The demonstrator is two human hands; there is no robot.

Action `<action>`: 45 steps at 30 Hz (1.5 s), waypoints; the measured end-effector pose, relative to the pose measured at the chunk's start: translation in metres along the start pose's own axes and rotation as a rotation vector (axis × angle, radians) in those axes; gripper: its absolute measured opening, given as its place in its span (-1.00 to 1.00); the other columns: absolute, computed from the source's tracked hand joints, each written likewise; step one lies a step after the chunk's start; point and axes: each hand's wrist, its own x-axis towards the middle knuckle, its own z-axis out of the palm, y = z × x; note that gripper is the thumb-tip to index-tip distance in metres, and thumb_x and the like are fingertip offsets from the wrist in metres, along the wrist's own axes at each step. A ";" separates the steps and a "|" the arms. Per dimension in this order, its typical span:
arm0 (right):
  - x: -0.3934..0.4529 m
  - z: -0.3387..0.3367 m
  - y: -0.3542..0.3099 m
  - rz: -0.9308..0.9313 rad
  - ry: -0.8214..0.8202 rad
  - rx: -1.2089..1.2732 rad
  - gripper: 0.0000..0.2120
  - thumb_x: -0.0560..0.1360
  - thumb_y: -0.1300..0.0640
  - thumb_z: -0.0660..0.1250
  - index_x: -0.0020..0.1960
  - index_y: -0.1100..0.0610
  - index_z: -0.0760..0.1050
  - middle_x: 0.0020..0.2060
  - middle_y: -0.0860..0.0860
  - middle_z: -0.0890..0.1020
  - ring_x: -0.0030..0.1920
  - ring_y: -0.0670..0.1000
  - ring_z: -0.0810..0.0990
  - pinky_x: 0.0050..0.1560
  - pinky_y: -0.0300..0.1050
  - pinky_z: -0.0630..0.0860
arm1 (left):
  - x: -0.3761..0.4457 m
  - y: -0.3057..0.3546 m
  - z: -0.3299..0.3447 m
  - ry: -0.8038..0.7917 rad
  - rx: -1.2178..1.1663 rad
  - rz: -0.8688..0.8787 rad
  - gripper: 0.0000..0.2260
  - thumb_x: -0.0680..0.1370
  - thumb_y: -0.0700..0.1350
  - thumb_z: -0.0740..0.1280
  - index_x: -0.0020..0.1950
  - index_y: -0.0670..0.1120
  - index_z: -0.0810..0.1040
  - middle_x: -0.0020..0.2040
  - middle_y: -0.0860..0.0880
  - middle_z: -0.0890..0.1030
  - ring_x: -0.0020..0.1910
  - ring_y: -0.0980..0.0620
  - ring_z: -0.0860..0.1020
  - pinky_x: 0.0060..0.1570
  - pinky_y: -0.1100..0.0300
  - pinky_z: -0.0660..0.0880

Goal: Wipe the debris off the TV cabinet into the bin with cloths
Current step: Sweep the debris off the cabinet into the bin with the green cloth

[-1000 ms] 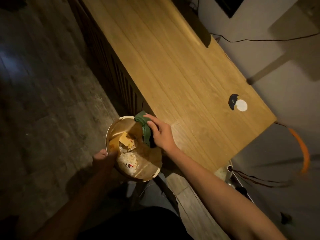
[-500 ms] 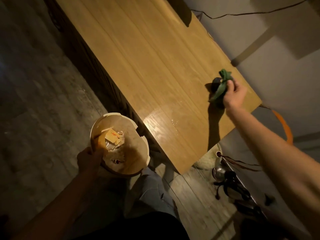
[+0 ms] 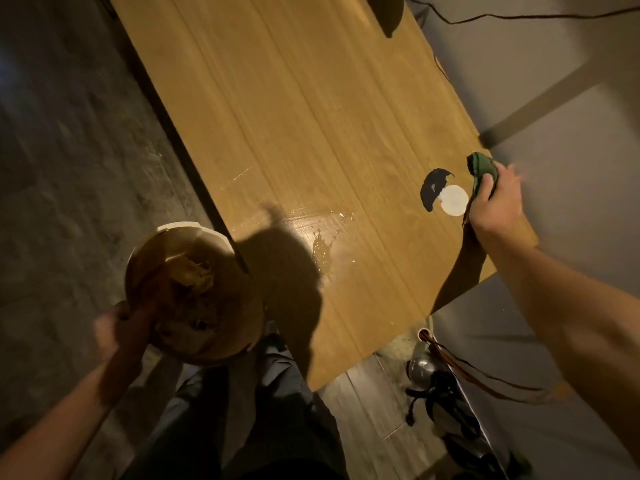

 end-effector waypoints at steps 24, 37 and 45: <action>-0.128 0.074 -0.115 -0.298 -0.085 0.028 -0.60 0.73 -0.05 0.08 0.53 -0.08 0.40 0.61 -0.02 0.31 0.62 0.02 0.23 0.61 -0.02 0.20 | 0.002 0.017 -0.014 -0.061 0.171 -0.040 -0.79 0.24 0.01 0.41 -0.29 -0.12 0.58 -0.29 -0.21 0.55 -0.23 -0.11 0.53 -0.16 -0.09 0.49; -0.312 0.125 -0.239 -0.620 -0.290 0.217 -0.71 0.68 0.01 0.21 0.32 -0.05 0.61 0.33 -0.02 0.64 0.38 0.03 0.57 0.46 0.09 0.43 | 0.010 0.017 -0.046 -0.172 0.320 -0.020 -0.75 0.31 0.26 0.43 -0.18 0.13 0.64 -0.21 -0.06 0.69 -0.12 -0.17 0.68 0.02 -0.28 0.62; -0.420 0.145 -0.239 -0.349 -0.567 0.509 -0.67 0.64 0.03 0.27 0.38 -0.10 0.56 0.38 -0.21 0.56 0.43 -0.16 0.48 0.46 -0.01 0.46 | -0.010 0.026 -0.069 -0.204 0.322 -0.023 -0.84 0.39 0.05 0.45 -0.15 -0.01 0.61 -0.16 -0.07 0.65 -0.05 -0.18 0.65 -0.10 -0.03 0.59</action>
